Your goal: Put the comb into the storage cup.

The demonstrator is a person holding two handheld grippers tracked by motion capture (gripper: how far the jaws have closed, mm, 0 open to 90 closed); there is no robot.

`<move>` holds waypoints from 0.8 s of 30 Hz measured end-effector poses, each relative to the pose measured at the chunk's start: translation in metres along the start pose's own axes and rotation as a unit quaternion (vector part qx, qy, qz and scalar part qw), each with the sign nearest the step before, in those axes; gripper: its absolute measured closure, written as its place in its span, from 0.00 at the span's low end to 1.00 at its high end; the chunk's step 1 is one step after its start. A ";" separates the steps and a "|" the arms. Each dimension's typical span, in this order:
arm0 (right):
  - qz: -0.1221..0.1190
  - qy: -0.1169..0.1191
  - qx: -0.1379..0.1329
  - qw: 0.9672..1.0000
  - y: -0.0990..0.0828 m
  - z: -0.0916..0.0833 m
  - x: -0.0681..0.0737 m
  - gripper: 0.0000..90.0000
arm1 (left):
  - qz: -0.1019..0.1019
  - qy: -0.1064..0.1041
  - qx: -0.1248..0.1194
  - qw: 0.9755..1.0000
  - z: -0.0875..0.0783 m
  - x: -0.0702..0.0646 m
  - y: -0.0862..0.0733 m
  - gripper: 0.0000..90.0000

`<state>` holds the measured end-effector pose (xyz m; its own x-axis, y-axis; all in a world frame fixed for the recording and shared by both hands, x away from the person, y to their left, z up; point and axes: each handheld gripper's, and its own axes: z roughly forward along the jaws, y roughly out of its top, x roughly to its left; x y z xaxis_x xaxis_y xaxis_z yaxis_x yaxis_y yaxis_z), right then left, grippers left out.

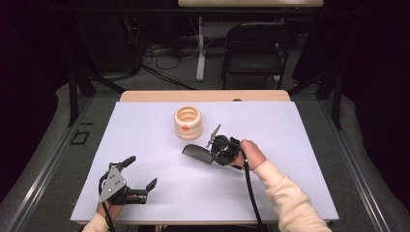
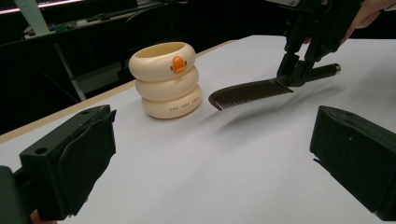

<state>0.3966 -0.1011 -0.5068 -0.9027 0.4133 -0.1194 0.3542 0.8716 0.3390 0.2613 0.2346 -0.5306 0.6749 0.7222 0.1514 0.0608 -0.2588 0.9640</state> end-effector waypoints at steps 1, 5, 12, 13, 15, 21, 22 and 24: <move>0.001 0.000 -0.004 1.000 -0.001 -0.001 0.000 0.80 | 0.000 0.000 0.000 1.000 0.000 0.000 0.000 0.00; 0.004 0.002 -0.015 1.000 -0.003 -0.004 0.000 0.80 | 0.000 0.000 0.000 1.000 0.000 0.000 0.000 0.00; 0.009 0.007 -0.028 1.000 -0.006 -0.006 0.001 0.80 | -0.002 0.000 0.000 1.000 0.000 0.000 0.000 0.00; 0.008 0.006 -0.028 1.000 -0.007 -0.006 0.001 0.80 | -0.002 0.000 0.000 1.000 0.000 0.000 0.000 0.00; 0.009 0.005 -0.030 0.999 -0.008 -0.007 0.001 0.80 | -0.001 0.000 0.000 1.000 0.000 0.000 0.000 0.00; 0.015 0.005 -0.044 0.999 -0.011 -0.012 0.000 0.80 | -0.001 0.000 -0.001 1.000 0.000 0.000 0.000 0.00; 0.013 0.006 -0.051 0.999 -0.011 -0.012 0.000 0.80 | -0.001 0.000 0.000 1.000 0.000 0.000 0.000 0.00; 0.017 0.006 -0.056 0.998 -0.012 -0.013 0.000 0.80 | -0.001 0.001 0.000 1.000 0.000 0.000 0.000 0.00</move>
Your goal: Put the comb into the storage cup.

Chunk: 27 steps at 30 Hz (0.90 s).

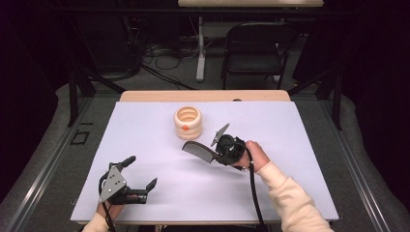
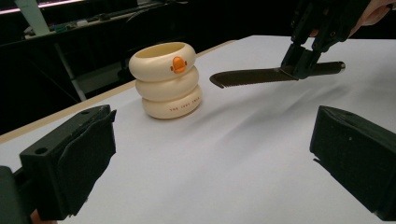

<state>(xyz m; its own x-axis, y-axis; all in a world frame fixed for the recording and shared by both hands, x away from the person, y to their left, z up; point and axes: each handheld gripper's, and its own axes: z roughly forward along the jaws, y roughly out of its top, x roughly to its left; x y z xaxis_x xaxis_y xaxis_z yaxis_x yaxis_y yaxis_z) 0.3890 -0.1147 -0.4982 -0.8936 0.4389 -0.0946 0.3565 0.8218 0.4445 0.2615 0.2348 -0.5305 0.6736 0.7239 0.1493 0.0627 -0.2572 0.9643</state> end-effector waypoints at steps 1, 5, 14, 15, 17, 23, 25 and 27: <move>0.000 0.000 -0.003 1.000 0.000 -0.001 0.000 0.80 | 0.000 0.000 0.000 1.000 0.000 0.000 0.000 0.00; 0.005 0.000 -0.011 1.000 -0.001 -0.002 0.001 0.80 | 0.001 0.000 0.000 1.000 0.000 0.000 0.000 0.00; 0.003 -0.001 -0.025 1.000 -0.001 -0.006 0.003 0.80 | 0.002 -0.001 0.000 1.000 0.000 0.000 0.000 0.00; 0.005 -0.001 -0.026 1.000 -0.001 -0.007 0.004 0.80 | 0.002 0.000 0.000 1.000 0.000 0.000 0.000 0.00; 0.006 -0.001 -0.032 0.999 -0.002 -0.008 0.004 0.80 | 0.002 0.000 0.000 1.000 0.000 0.000 0.000 0.00; 0.009 -0.003 -0.044 0.999 -0.004 -0.012 0.003 0.80 | 0.002 -0.001 0.000 1.000 0.000 0.000 0.000 0.00; 0.011 -0.005 -0.047 0.999 -0.005 -0.013 0.003 0.80 | 0.002 -0.001 0.000 1.000 0.000 0.000 0.000 0.00; 0.014 -0.006 -0.053 0.998 -0.006 -0.013 0.003 0.80 | 0.001 -0.001 0.000 1.000 0.000 0.000 0.000 0.00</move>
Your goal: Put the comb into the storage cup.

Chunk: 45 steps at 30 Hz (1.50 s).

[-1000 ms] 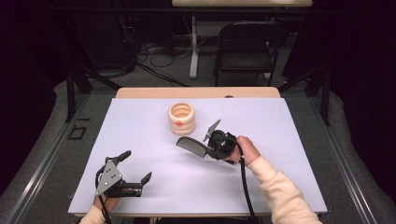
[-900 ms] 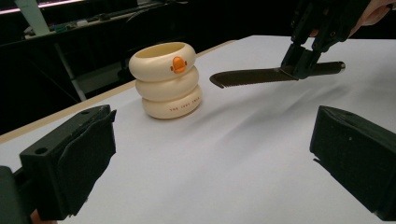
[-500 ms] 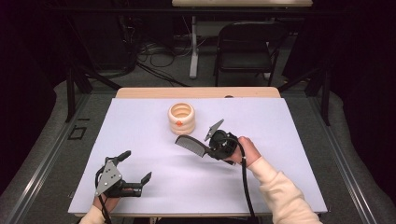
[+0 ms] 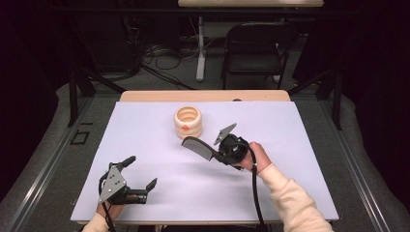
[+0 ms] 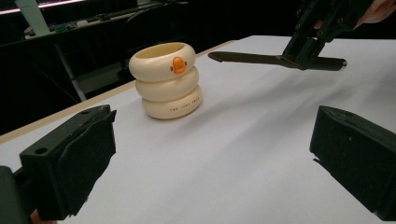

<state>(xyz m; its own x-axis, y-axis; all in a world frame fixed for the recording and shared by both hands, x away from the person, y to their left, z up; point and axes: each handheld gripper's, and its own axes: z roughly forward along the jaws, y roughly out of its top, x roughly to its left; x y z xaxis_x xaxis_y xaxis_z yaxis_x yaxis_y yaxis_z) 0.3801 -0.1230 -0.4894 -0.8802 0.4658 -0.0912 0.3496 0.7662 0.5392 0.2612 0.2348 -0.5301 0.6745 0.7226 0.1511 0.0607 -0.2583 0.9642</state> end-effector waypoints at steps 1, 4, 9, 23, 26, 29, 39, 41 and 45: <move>-0.002 -0.001 -0.003 1.000 0.000 0.000 -0.001 0.80 | 0.000 0.000 0.000 1.000 0.000 0.000 0.000 0.00; 0.006 -0.001 -0.007 1.000 -0.002 -0.002 0.000 0.80 | 0.000 -0.001 0.000 1.000 0.000 0.000 0.000 0.00; 0.004 0.001 -0.018 1.000 -0.003 -0.003 0.000 0.80 | 0.000 0.000 -0.001 1.000 0.000 0.000 0.000 0.00; 0.018 -0.016 -0.047 0.999 -0.007 -0.010 0.000 0.80 | 0.000 0.000 -0.002 1.000 0.000 0.000 0.000 0.00; 0.019 -0.016 -0.051 0.998 -0.008 -0.011 0.000 0.80 | 0.000 0.000 -0.002 1.000 0.000 0.000 0.000 0.00; 0.022 -0.018 -0.056 0.998 -0.009 -0.011 0.001 0.80 | 0.000 0.000 -0.002 1.000 0.000 0.000 0.000 0.00; 0.033 -0.022 -0.080 0.996 -0.013 -0.015 -0.001 0.80 | 0.000 0.001 -0.002 1.000 0.000 0.000 0.000 0.00; 0.034 -0.022 -0.083 0.996 -0.013 -0.015 -0.001 0.80 | 0.000 0.000 -0.002 1.000 0.000 0.000 0.000 0.00; 0.034 -0.025 -0.091 0.995 -0.014 -0.015 -0.001 0.80 | 0.000 0.000 -0.002 1.000 0.000 0.000 0.000 0.00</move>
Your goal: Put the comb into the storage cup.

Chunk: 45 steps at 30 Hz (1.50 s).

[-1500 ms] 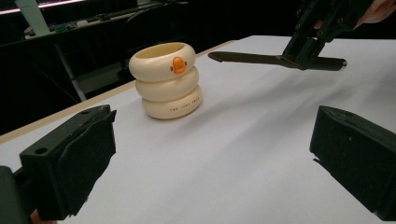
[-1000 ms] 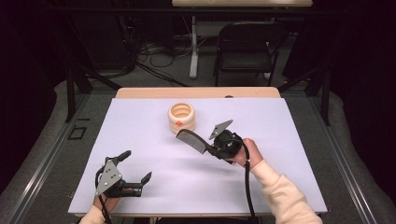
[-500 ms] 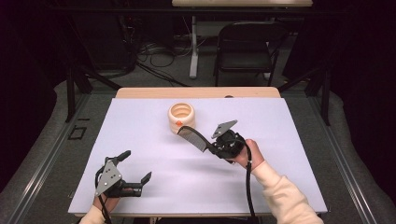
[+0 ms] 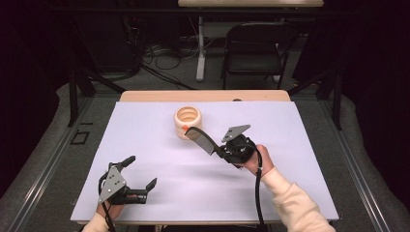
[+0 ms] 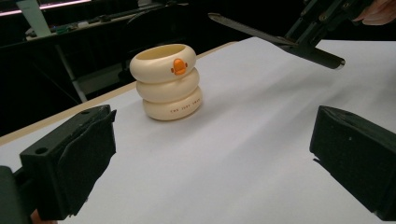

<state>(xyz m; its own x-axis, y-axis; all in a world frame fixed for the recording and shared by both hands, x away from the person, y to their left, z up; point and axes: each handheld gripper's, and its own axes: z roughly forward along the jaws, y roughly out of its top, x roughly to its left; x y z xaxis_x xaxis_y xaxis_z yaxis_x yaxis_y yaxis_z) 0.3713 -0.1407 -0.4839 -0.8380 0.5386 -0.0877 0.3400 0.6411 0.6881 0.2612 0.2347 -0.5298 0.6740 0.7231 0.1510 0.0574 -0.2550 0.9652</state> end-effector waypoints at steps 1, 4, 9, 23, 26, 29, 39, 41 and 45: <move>0.002 -0.001 -0.002 1.000 0.000 -0.001 0.000 0.80 | 0.000 0.000 0.000 1.000 0.000 0.000 0.000 0.00; 0.006 -0.004 -0.006 1.000 0.000 -0.002 0.000 0.80 | 0.000 0.000 0.000 1.000 0.000 0.000 0.000 0.00; 0.005 -0.002 -0.014 1.000 0.000 -0.002 -0.001 0.80 | 0.000 0.001 0.001 1.000 0.000 0.000 0.000 0.00; 0.012 -0.011 -0.034 0.999 0.000 -0.003 -0.002 0.80 | -0.001 0.000 0.001 1.000 0.000 0.000 0.000 0.00; 0.014 -0.014 -0.040 0.999 0.000 -0.003 -0.002 0.80 | 0.000 0.000 0.001 1.000 0.000 0.000 0.000 0.00; 0.019 -0.017 -0.048 0.999 0.000 -0.004 -0.002 0.80 | 0.000 0.000 0.001 1.000 0.000 0.000 0.000 0.00; 0.025 -0.021 -0.067 0.997 0.000 -0.005 -0.003 0.80 | 0.000 -0.001 0.001 1.000 0.000 0.000 0.000 0.00; 0.025 -0.022 -0.069 0.997 0.000 -0.005 -0.003 0.80 | 0.000 -0.001 0.002 1.000 0.000 0.000 0.000 0.00; 0.026 -0.025 -0.073 0.997 0.000 -0.006 -0.003 0.80 | 0.000 -0.001 0.001 1.000 0.000 0.000 0.000 0.00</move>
<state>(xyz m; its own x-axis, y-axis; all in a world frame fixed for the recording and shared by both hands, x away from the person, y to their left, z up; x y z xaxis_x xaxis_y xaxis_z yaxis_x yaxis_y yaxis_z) 0.3711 -0.1455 -0.4786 -0.7978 0.5972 -0.0824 0.3130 0.5272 0.7900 0.2614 0.2346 -0.5298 0.6749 0.7224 0.1507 0.0584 -0.2559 0.9649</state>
